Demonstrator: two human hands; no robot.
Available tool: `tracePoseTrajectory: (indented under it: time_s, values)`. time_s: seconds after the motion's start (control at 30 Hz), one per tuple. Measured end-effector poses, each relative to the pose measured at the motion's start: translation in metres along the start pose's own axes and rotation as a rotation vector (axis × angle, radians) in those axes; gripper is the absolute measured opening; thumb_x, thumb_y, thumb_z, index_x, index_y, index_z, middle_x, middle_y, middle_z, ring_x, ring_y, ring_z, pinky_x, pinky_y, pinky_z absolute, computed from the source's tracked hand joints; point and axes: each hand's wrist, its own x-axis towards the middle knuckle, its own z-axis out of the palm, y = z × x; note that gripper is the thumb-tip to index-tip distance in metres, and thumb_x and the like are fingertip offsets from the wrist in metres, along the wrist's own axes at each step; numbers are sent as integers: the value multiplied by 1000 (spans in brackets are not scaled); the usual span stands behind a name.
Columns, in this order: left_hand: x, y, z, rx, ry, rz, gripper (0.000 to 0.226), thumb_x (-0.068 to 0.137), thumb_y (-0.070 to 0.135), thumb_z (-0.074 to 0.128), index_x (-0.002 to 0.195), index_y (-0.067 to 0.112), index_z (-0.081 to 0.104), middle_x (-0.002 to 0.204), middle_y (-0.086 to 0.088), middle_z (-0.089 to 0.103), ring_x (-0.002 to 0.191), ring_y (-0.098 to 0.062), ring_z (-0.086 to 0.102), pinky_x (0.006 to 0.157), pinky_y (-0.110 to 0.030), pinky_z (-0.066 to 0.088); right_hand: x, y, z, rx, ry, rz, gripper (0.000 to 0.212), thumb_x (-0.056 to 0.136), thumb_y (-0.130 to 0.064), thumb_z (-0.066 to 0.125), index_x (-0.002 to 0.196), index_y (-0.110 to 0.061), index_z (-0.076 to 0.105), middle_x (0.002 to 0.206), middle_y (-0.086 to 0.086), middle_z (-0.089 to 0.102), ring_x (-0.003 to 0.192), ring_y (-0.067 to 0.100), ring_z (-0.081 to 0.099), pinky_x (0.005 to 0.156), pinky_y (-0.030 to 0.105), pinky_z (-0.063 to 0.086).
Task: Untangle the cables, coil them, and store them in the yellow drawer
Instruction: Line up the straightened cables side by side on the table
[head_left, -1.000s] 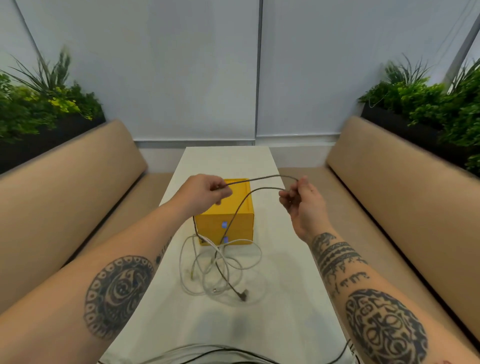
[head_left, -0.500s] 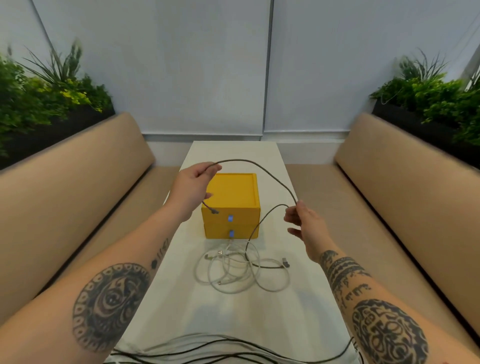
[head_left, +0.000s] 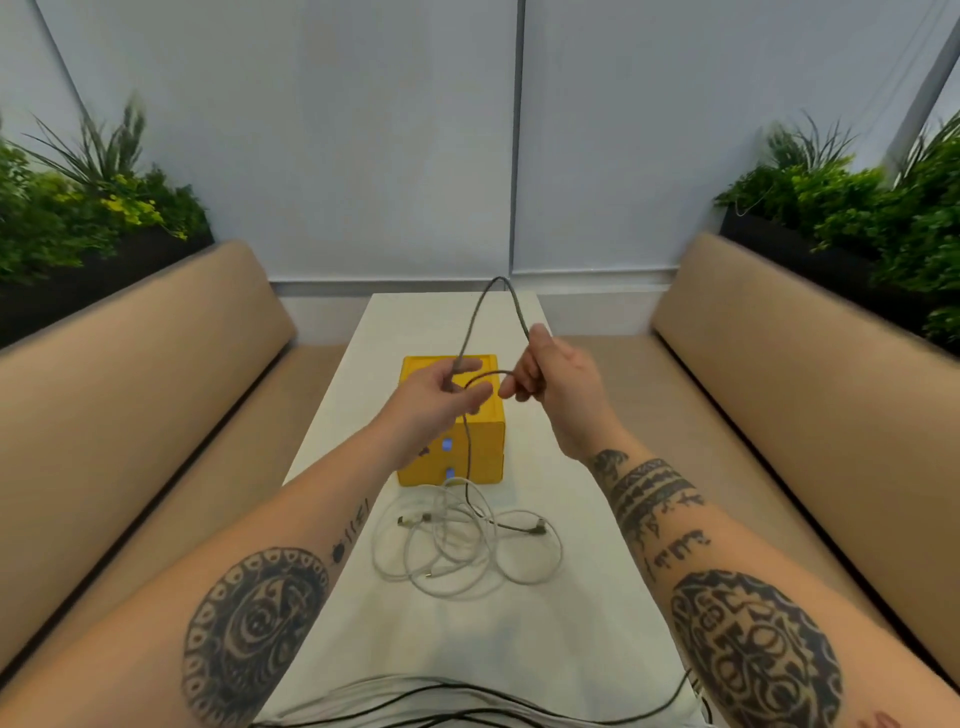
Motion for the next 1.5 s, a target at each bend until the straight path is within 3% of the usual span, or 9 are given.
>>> tracePoseTrajectory:
  time_s: [0.17, 0.3, 0.4, 0.53, 0.63, 0.97, 1.13, 1.27, 1.5]
  values:
    - [-13, -4, 19, -60, 26, -25, 20, 99, 34, 58, 103, 19, 71, 80, 0, 76, 61, -19, 47, 51, -21, 42, 9, -20, 3, 112, -42, -92, 46, 99, -45, 44, 59, -21, 46, 57, 0, 43, 65, 29, 58, 63, 36, 39]
    - [-8, 11, 11, -85, 143, 27, 23, 101, 33, 53, 94, 21, 72, 75, 1, 76, 59, -15, 46, 57, -27, 44, 4, -14, -4, 184, 50, -162, 42, 101, -54, 38, 93, -18, 57, 88, 4, 65, 72, 28, 66, 62, 32, 48]
    - [0, 34, 3, -117, 268, 74, 26, 102, 39, 51, 92, 25, 71, 77, 2, 77, 56, -9, 50, 64, -30, 44, -2, 10, -10, 82, 159, -62, 58, 89, -66, 36, 128, -24, 48, 126, 0, 57, 83, 18, 69, 64, 29, 54]
    - [7, 69, -1, -141, 305, 154, 28, 102, 44, 50, 90, 28, 70, 76, 5, 77, 50, 5, 52, 70, -32, 44, -12, 50, -5, -232, 68, 166, 50, 101, -41, 53, 146, -28, 38, 134, -5, 53, 80, 11, 68, 68, 33, 53]
    - [6, 91, -1, -182, 279, 212, 30, 102, 46, 50, 93, 25, 71, 74, 4, 76, 52, -7, 48, 65, -30, 42, -14, 60, 10, -357, -64, 246, 60, 102, -32, 53, 155, -29, 27, 143, -12, 45, 78, 8, 68, 79, 35, 54]
    - [-3, 93, -18, -320, 258, 257, 28, 102, 43, 52, 100, 22, 70, 77, 1, 76, 54, -13, 41, 53, -21, 40, 19, 55, 43, -271, -49, 212, 24, 102, -17, 47, 91, -11, 68, 98, 10, 69, 97, 31, 68, 87, 45, 58]
    - [0, 73, -30, -290, 281, 214, 30, 99, 44, 57, 119, 25, 66, 87, 3, 78, 60, -16, 44, 60, -26, 42, 35, 38, 49, 241, 3, 329, 17, 104, -14, 48, 104, -1, 59, 104, 14, 67, 91, 30, 74, 74, 30, 59]
    - [4, 49, -34, -116, 289, 134, 27, 97, 42, 61, 118, 26, 66, 79, 12, 76, 64, 1, 57, 79, -32, 48, 40, 30, 47, 334, 26, 388, 19, 105, -14, 46, 110, 0, 57, 106, 16, 65, 92, 31, 72, 79, 32, 62]
    - [-13, -4, -39, 182, -22, -103, 27, 99, 27, 62, 125, 22, 66, 91, 10, 62, 70, 2, 52, 68, -20, 50, 42, 30, 29, 419, 98, 392, 13, 105, -14, 47, 104, -4, 56, 100, 12, 68, 88, 29, 74, 76, 30, 62]
